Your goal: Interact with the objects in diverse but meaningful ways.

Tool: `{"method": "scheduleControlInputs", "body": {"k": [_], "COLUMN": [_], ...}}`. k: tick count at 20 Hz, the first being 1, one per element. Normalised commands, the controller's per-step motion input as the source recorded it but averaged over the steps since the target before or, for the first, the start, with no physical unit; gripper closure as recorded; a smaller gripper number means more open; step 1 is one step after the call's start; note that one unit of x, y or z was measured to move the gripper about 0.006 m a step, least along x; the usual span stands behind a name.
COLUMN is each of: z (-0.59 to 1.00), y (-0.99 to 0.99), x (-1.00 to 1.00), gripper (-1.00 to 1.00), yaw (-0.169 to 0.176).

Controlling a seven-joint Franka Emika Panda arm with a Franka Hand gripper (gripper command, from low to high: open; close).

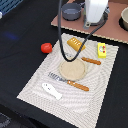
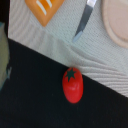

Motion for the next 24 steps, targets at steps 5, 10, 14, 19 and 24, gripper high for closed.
{"method": "scheduleControlInputs", "body": {"k": [5,10,14,19,24], "z": [-0.11,-0.15,-0.22,-0.28,-0.38], "y": [-0.24,-0.28,-0.31,-0.35,-0.35], "x": [-1.0,-0.99,-0.98,-0.95,-0.79], "gripper": [-1.0,-1.0,-1.0,-1.0,-1.0], "yaw": [0.006,0.0,0.0,0.0,0.0]}}
